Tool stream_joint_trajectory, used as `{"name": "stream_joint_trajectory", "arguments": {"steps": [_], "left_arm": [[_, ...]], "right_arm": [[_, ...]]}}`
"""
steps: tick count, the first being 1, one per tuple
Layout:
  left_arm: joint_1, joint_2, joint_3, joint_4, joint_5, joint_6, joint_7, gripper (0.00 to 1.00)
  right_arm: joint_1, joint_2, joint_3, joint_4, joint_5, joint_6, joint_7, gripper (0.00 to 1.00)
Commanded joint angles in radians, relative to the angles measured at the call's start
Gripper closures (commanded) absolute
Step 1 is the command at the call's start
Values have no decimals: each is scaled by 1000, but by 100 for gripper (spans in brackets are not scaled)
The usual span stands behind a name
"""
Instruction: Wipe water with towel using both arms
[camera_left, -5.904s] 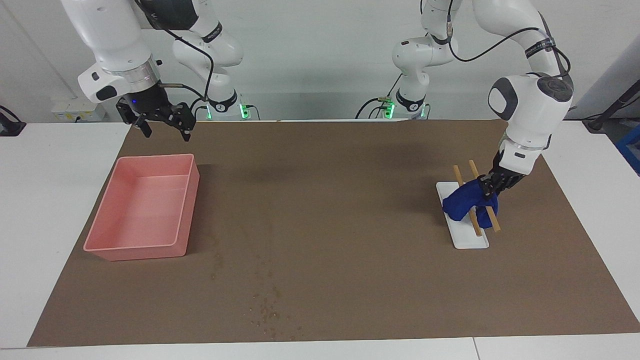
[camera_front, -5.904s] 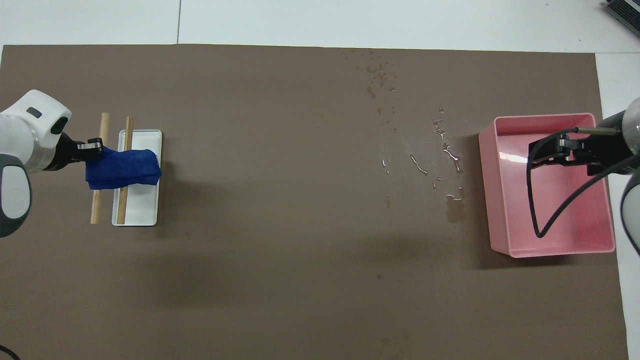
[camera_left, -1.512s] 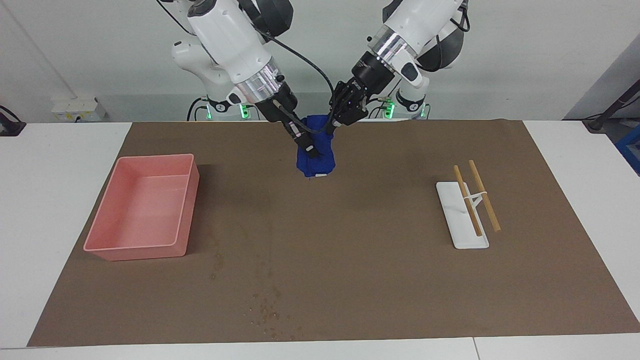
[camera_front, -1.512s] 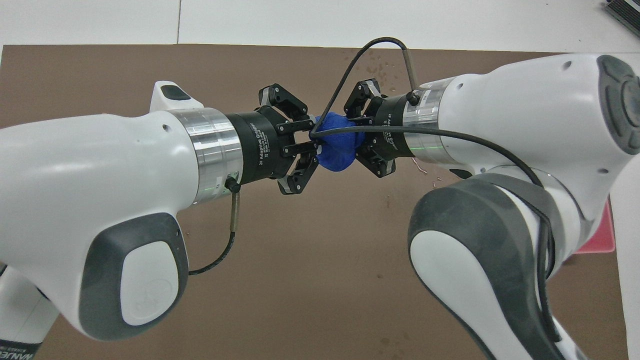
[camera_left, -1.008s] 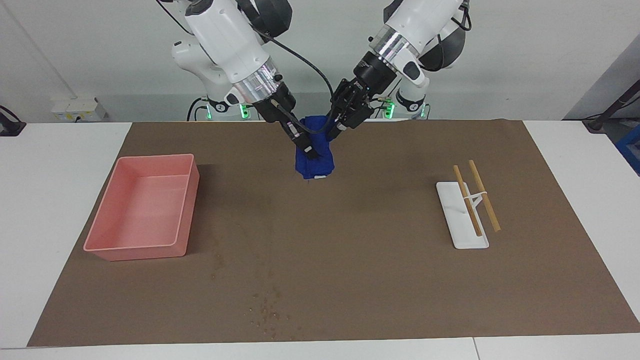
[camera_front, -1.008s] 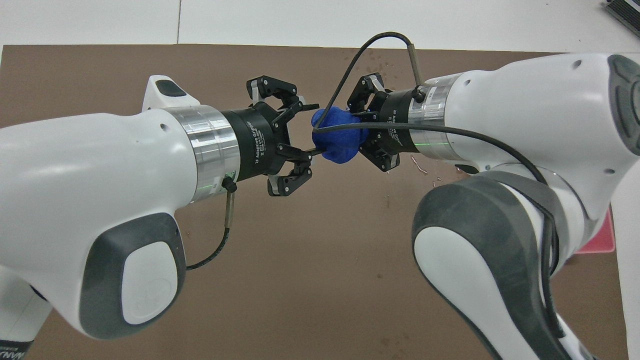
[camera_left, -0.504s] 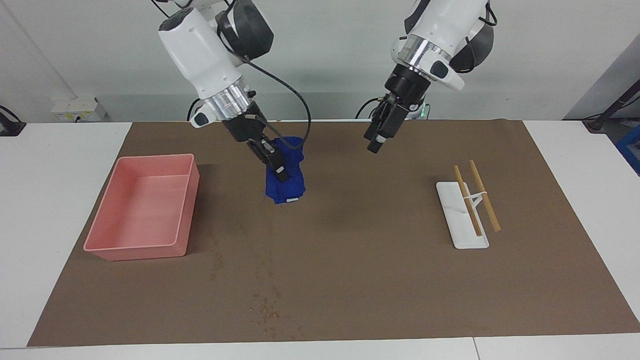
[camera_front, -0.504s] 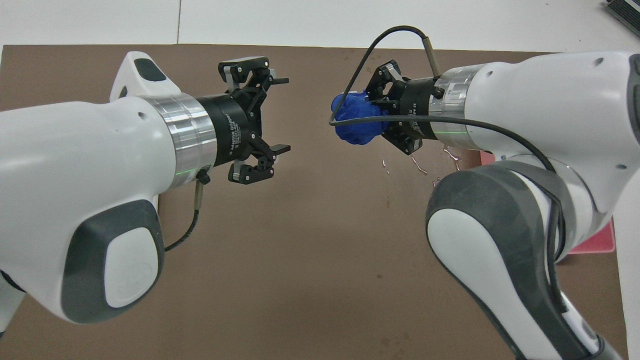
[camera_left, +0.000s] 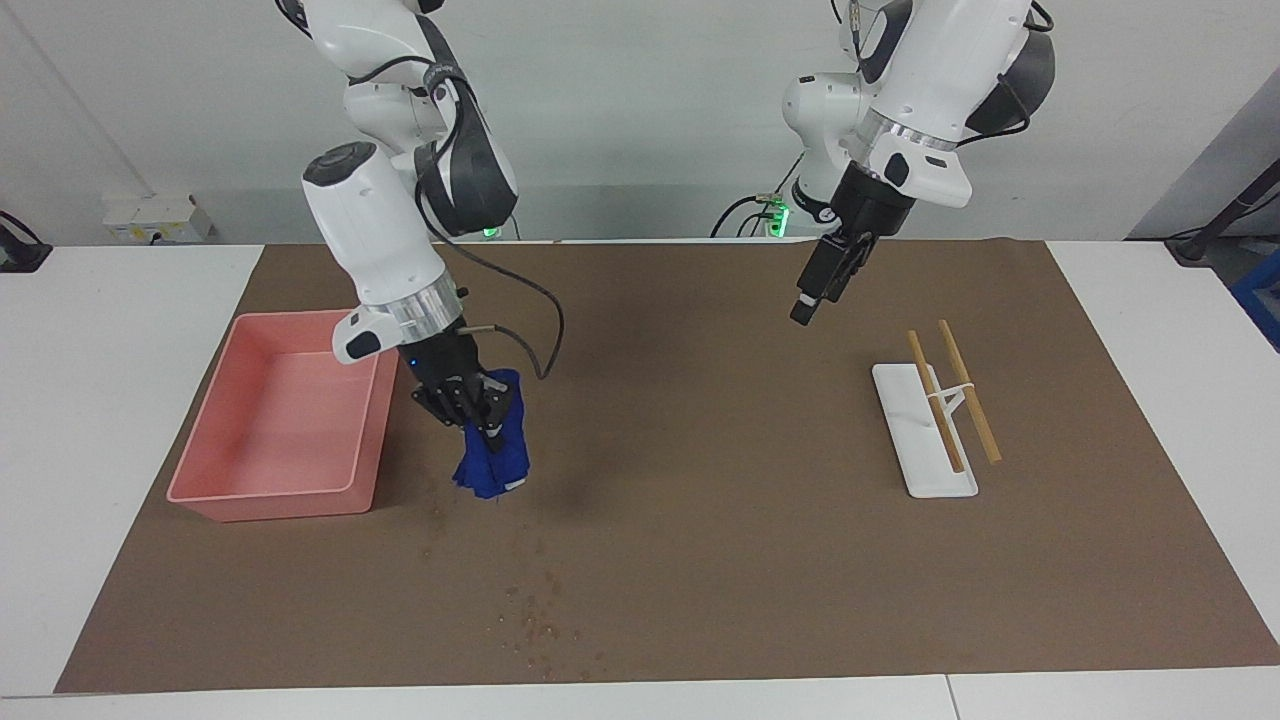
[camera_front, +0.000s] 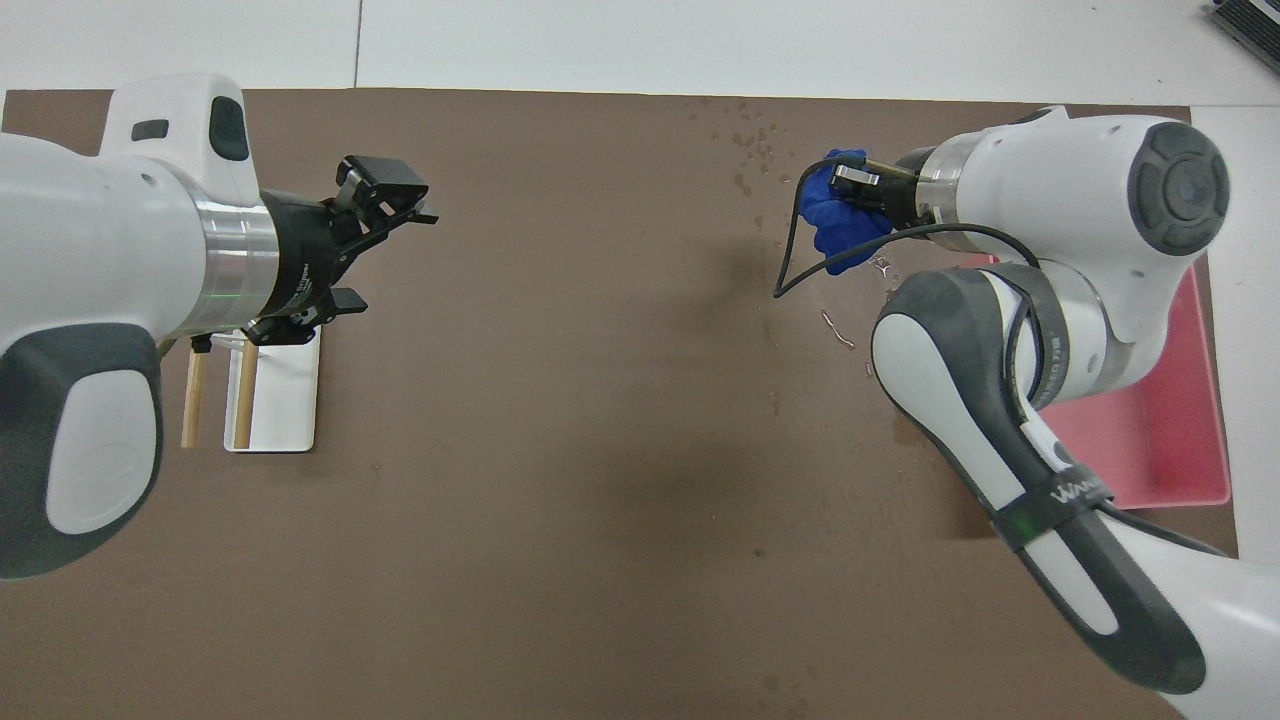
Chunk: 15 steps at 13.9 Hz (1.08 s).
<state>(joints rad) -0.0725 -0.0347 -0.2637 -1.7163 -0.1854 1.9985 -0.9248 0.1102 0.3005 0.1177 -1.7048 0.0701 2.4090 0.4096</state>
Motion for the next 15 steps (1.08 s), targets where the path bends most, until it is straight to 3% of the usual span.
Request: {"name": "stream_joint_trajectory", "arguments": {"steps": [1, 3, 6, 8, 10, 13, 15], "left_arm": [[95, -39, -6, -19, 26, -108, 372, 0], [158, -43, -5, -10, 56, -193, 657, 0], [164, -30, -6, 65, 224, -369, 873, 0], [198, 14, -5, 168, 230, -472, 923, 0], [218, 74, 0, 266, 222, -532, 926, 0], [233, 67, 4, 262, 205, -512, 922, 0], [237, 46, 4, 222, 205, -506, 919, 0]], "right_arm": [[-36, 47, 11, -9, -192, 45, -96, 100], [-76, 81, 11, -36, -326, 113, -109, 100], [-127, 84, 13, -120, -406, 156, -150, 100], [-126, 98, 11, -173, -423, 226, -156, 100], [-124, 107, 11, -191, -452, 219, -155, 100], [-122, 83, 13, -257, -452, 176, -143, 100], [-115, 57, 16, -285, -452, 78, -135, 100]]}}
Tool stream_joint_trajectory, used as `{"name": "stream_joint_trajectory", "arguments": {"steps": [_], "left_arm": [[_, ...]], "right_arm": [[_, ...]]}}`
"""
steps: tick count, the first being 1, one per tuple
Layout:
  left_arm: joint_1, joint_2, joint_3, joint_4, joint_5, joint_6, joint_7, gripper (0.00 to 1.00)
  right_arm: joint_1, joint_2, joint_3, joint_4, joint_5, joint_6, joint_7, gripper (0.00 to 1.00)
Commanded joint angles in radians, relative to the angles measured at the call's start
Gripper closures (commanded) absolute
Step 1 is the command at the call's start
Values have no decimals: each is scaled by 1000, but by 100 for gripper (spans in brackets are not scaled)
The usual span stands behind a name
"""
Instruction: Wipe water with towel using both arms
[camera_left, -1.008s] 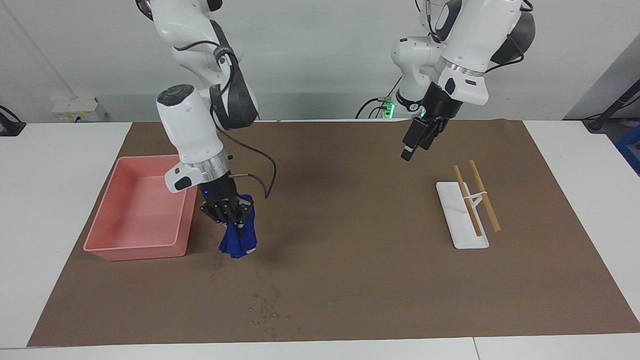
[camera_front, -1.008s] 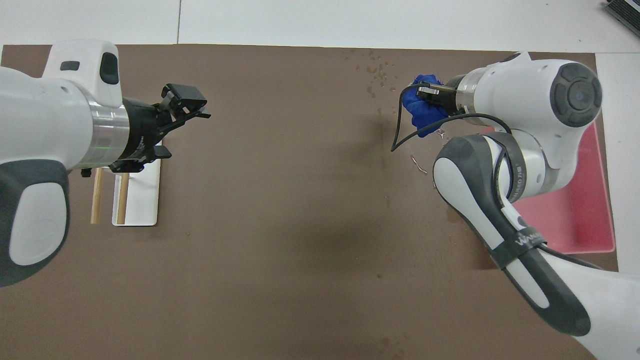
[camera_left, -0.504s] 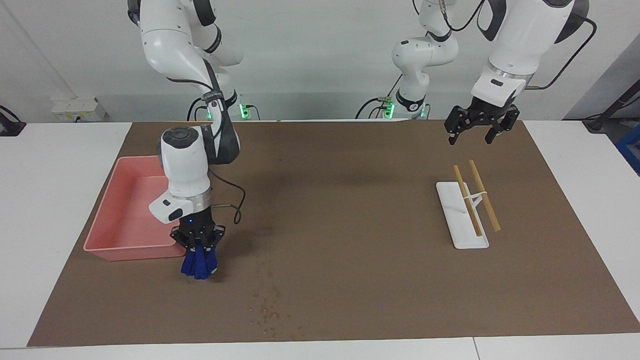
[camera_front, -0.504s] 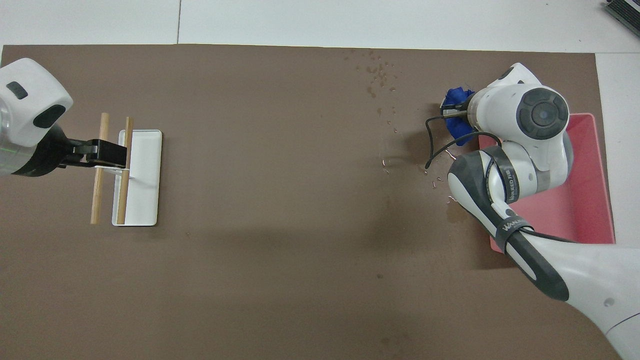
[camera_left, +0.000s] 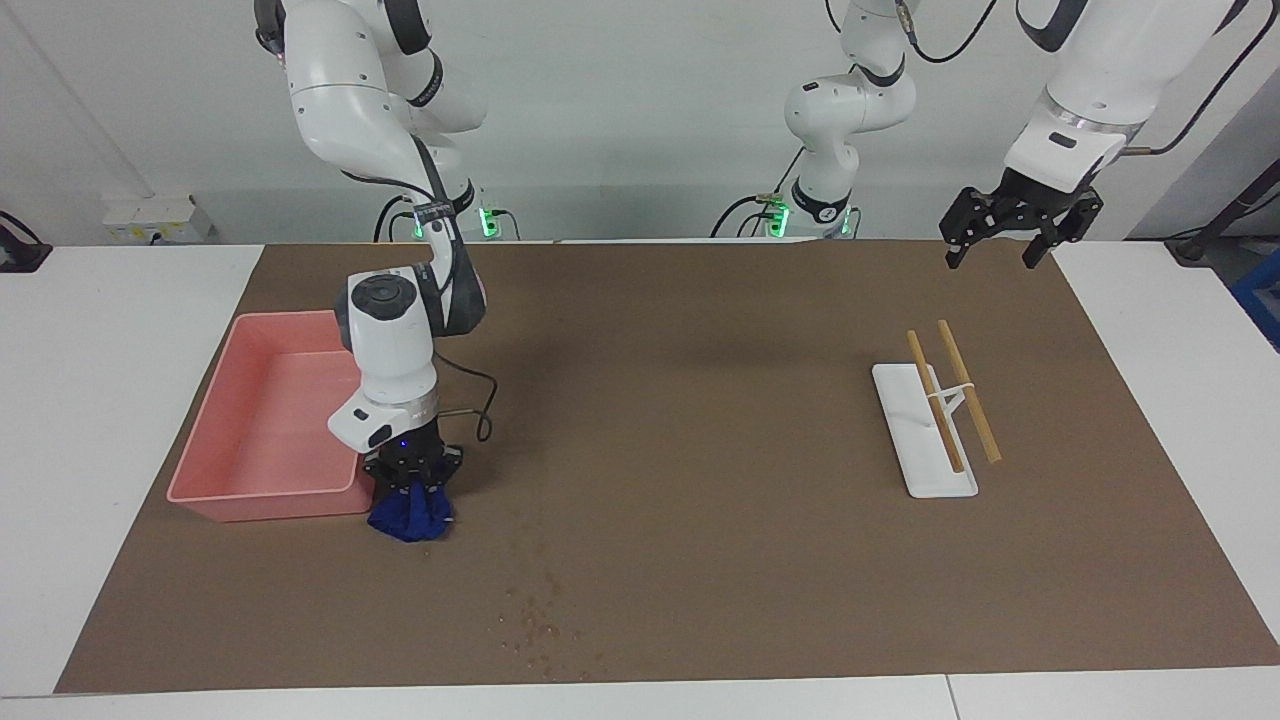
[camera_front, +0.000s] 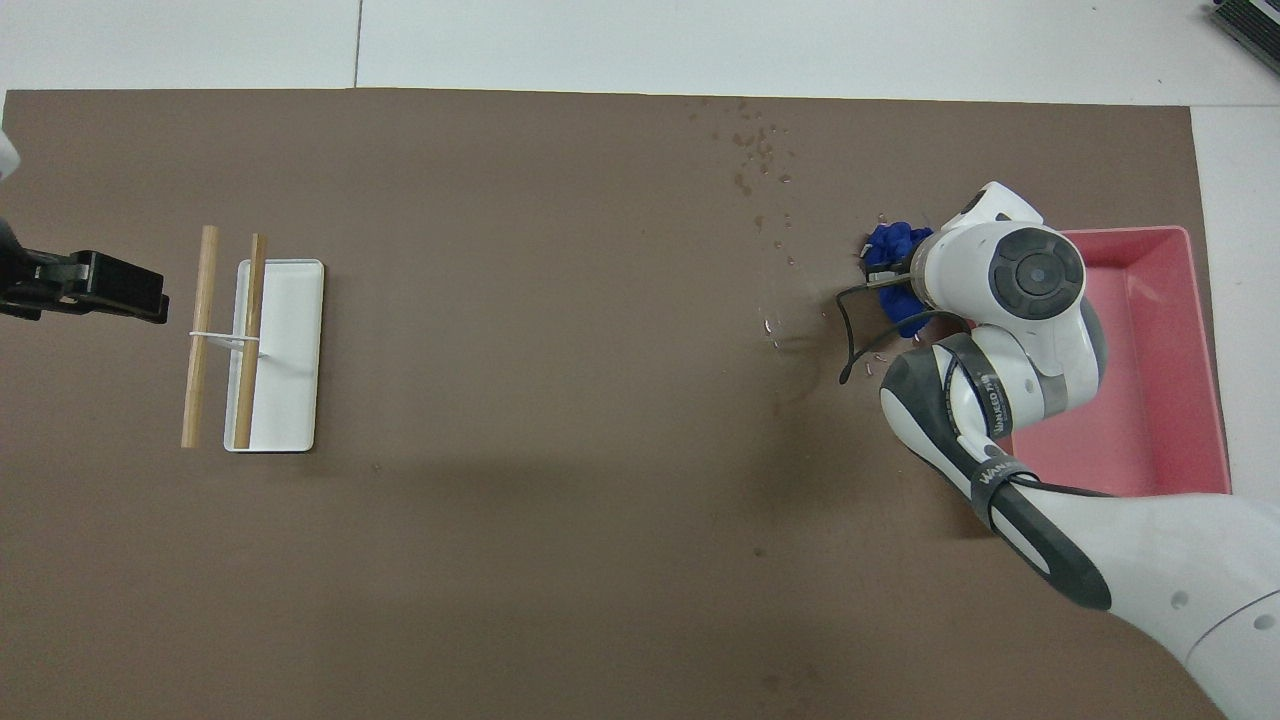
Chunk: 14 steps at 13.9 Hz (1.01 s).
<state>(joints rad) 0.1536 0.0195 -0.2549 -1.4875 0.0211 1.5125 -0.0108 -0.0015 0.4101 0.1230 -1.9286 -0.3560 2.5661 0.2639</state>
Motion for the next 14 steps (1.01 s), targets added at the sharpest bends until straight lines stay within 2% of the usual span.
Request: {"name": "stream_joint_trajectory", "arguments": {"steps": [1, 5, 8, 11, 14], "left_arm": [[12, -12, -6, -8, -3, -20, 3, 0], [46, -12, -3, -5, -50, -11, -6, 0], [47, -10, -3, 1, -50, -8, -6, 0], [47, -12, -3, 3, -46, -18, 2, 0], [47, -13, -6, 0, -46, -8, 0, 0]], "right_arm": [[9, -66, 12, -76, -24, -133, 9, 100], [83, -128, 14, -121, -11, -367, 40, 100], [103, -189, 14, -194, 11, -487, 57, 100], [101, -278, 14, -306, 58, -500, 55, 100], [103, -326, 14, -360, 147, -523, 52, 100]]}}
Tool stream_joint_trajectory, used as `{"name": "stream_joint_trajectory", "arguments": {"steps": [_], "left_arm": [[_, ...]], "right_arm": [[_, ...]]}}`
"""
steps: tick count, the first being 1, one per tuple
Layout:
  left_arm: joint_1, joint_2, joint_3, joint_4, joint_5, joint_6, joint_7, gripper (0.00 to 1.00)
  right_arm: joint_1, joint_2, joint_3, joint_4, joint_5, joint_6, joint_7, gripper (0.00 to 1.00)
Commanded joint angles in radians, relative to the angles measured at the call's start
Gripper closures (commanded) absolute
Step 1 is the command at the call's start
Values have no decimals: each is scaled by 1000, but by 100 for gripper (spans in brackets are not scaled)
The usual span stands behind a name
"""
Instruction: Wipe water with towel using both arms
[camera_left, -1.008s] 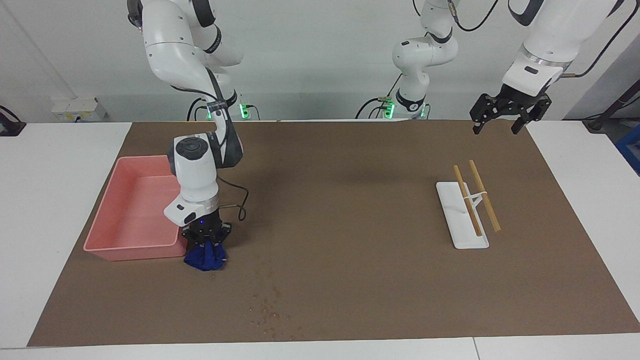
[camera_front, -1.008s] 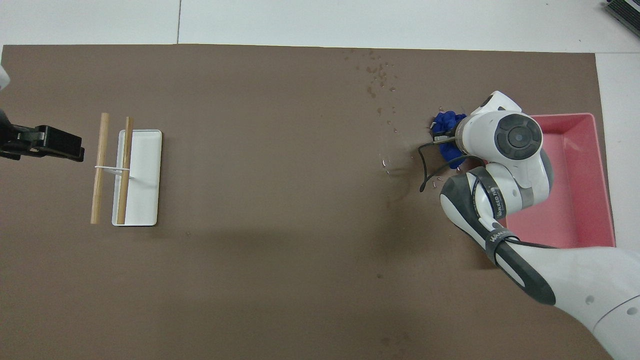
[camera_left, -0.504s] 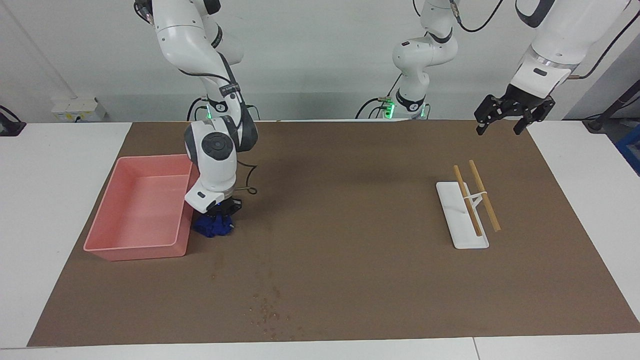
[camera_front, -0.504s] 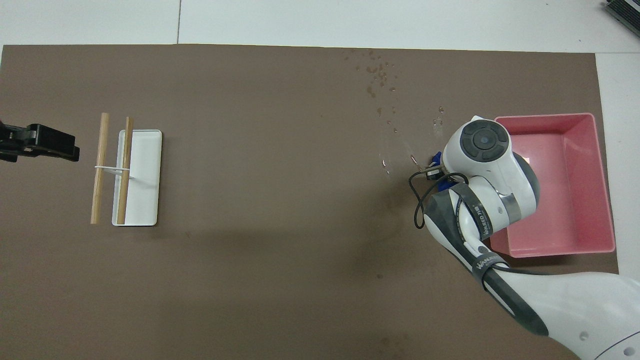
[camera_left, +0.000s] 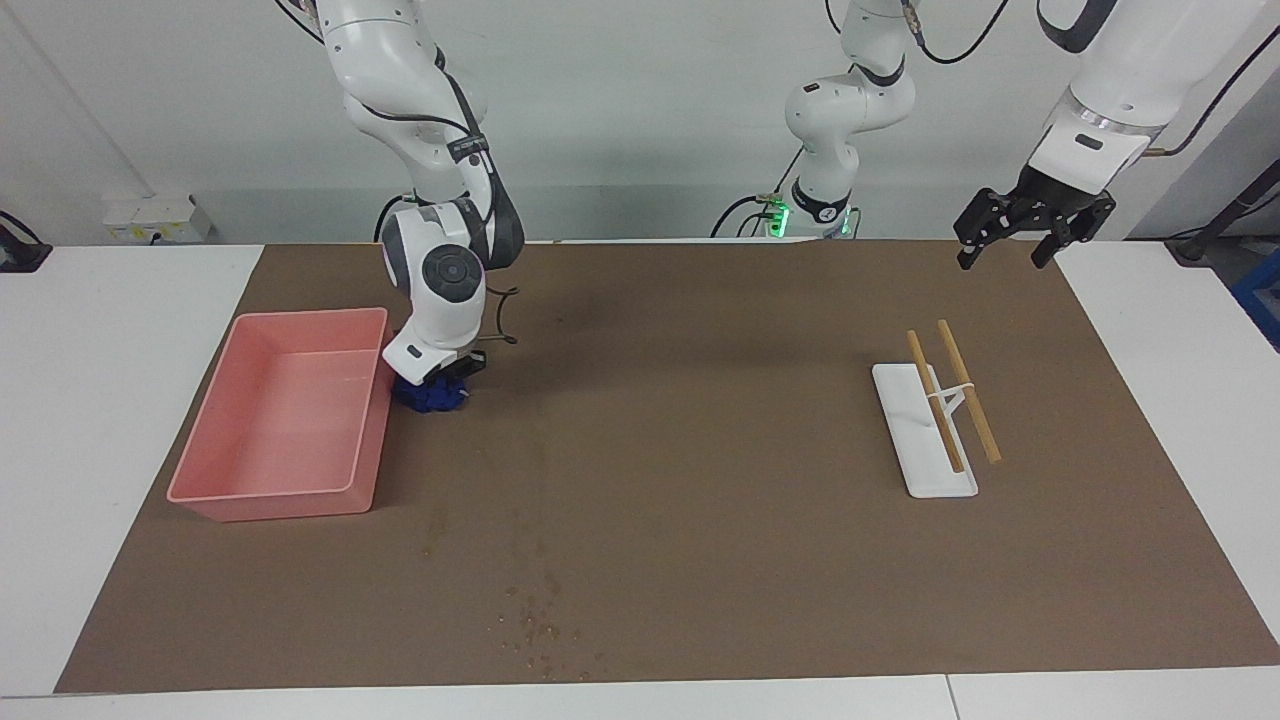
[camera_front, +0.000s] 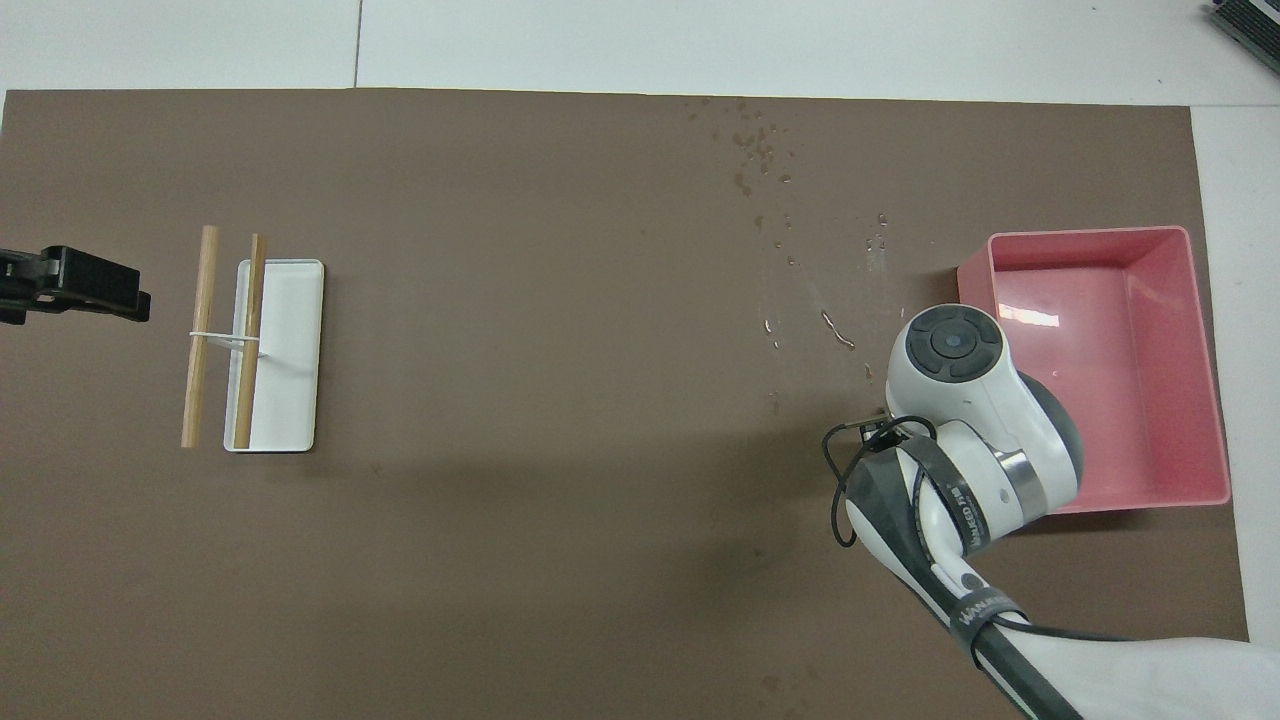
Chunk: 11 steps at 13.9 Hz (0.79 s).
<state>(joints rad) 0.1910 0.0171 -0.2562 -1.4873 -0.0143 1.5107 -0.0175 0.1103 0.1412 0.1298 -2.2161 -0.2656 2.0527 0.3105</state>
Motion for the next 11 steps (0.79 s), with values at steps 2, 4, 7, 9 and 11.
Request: {"name": "stream_joint_trajectory", "arguments": {"steps": [2, 4, 7, 9, 11], "left_arm": [[16, -11, -3, -7, -10, 2, 8, 0], [16, -20, -3, -14, -10, 2, 10, 0], [-16, -20, 9, -17, -10, 9, 8, 0], [-157, -32, 163, -45, -9, 26, 10, 0], [-139, -39, 160, -54, -9, 22, 17, 0]], "right_arm": [[8, -71, 7, -79, 129, -14, 12, 100], [16, -71, 7, -79, 195, -16, 13, 100], [20, -60, 7, -74, 310, 44, 36, 100], [23, -46, 7, -63, 310, 107, 51, 100], [29, -20, 5, -33, 310, 180, 65, 100]]}}
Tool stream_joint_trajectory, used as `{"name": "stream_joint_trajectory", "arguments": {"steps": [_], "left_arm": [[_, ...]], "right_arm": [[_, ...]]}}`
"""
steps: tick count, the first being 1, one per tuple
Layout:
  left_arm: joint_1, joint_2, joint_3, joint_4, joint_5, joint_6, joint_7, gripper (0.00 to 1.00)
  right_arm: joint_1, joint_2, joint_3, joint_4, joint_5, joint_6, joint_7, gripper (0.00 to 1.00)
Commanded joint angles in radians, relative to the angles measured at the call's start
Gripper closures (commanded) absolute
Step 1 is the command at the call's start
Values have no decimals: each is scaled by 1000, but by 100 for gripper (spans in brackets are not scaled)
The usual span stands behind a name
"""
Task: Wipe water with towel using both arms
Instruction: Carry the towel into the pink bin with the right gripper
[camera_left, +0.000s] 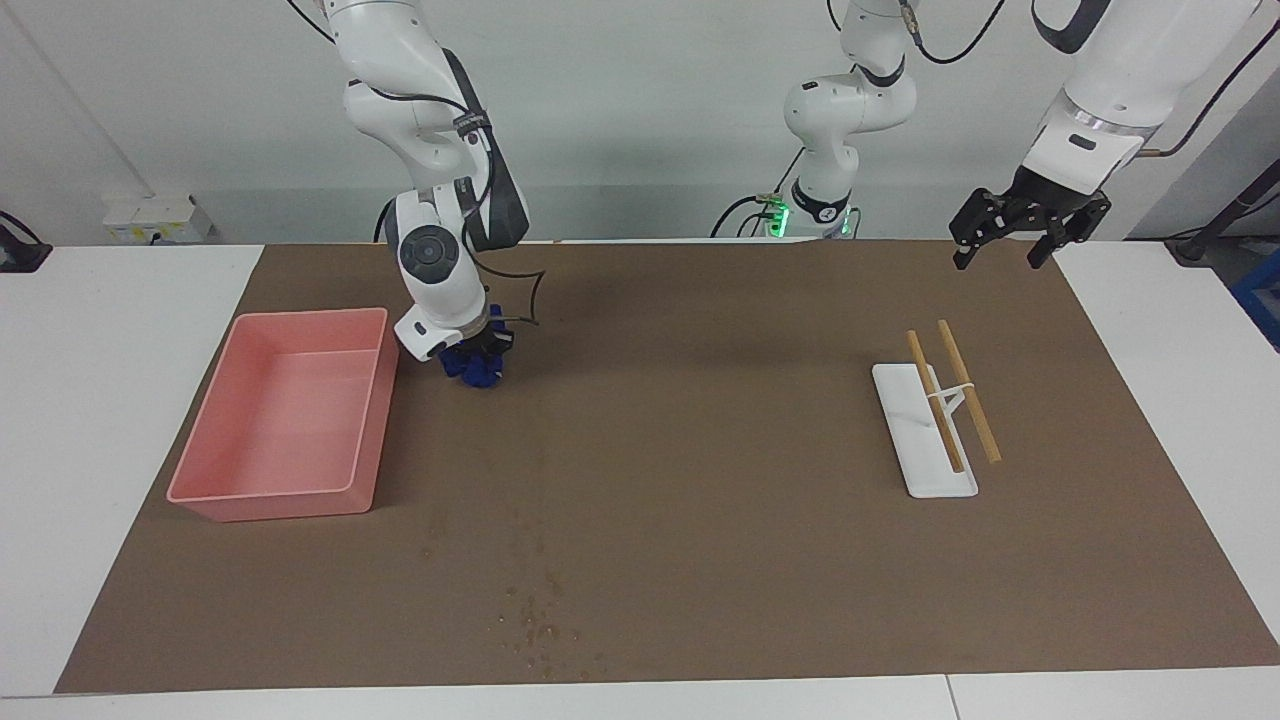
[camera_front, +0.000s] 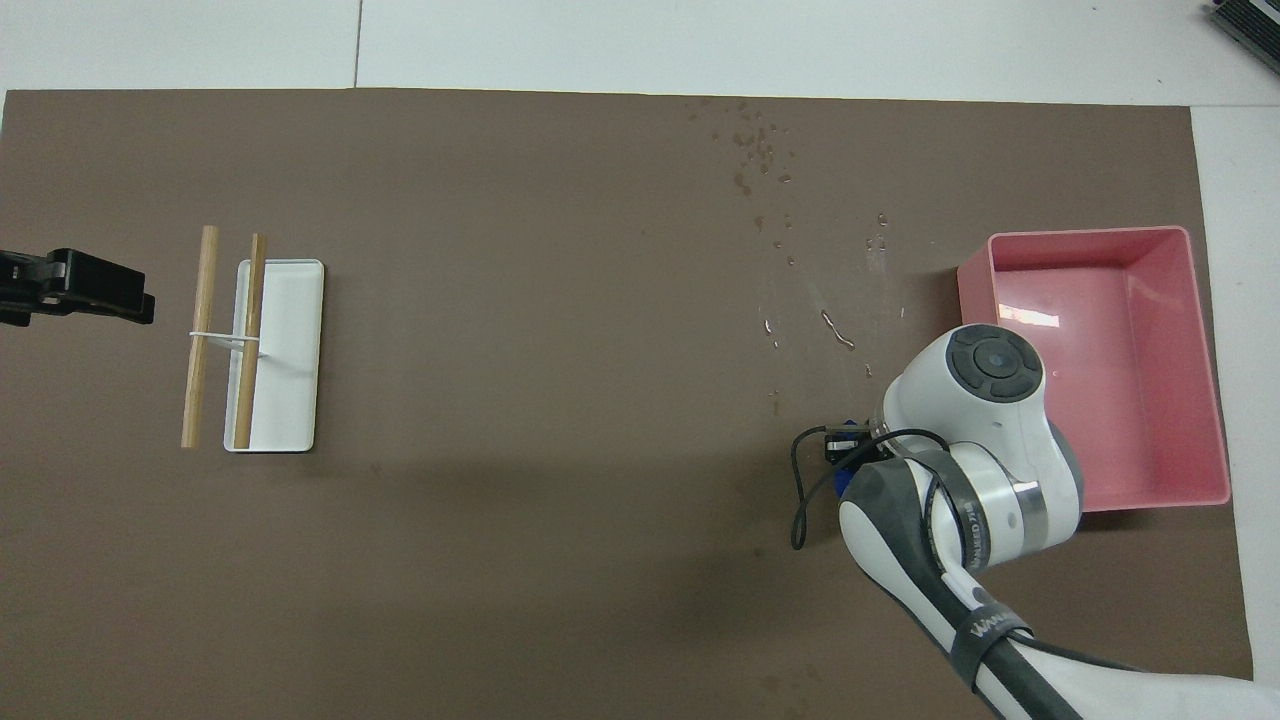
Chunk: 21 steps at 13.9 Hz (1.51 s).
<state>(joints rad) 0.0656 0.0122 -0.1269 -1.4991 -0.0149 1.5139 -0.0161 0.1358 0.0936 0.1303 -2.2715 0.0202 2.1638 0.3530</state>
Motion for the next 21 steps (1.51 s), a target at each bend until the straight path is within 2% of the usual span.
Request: {"name": "stream_joint_trajectory", "arguments": {"steps": [1, 2, 5, 10, 12, 13, 16, 18, 21], "left_arm": [[-10, -34, 30, -43, -7, 19, 36, 0], [-7, -34, 30, -43, -8, 23, 53, 0], [19, -32, 12, -41, -11, 23, 54, 0], [10, -63, 9, -93, -11, 11, 71, 0], [-16, -69, 9, -104, -11, 8, 71, 0], [-16, -71, 10, -112, -10, 8, 73, 0], [-6, -71, 12, -110, -10, 15, 67, 0], [-4, -71, 12, -112, -11, 14, 67, 0], [-6, -71, 10, -112, -10, 12, 65, 0]], "right_arm": [[5, 35, 5, 30, 24, 118, 43, 100], [8, 49, 6, 53, 23, 149, 75, 100], [-8, 38, 0, 187, 23, 78, 95, 100], [-79, -132, -6, 230, 14, -126, 89, 100], [-152, -188, -8, 231, 7, -209, 54, 100], [-212, -199, -6, 230, 7, -220, -33, 100], [-336, -198, -6, 213, 4, -168, -341, 100], [-407, -167, -5, 187, 4, -52, -504, 100], [-459, -79, -5, 141, 3, 132, -698, 100]]}}
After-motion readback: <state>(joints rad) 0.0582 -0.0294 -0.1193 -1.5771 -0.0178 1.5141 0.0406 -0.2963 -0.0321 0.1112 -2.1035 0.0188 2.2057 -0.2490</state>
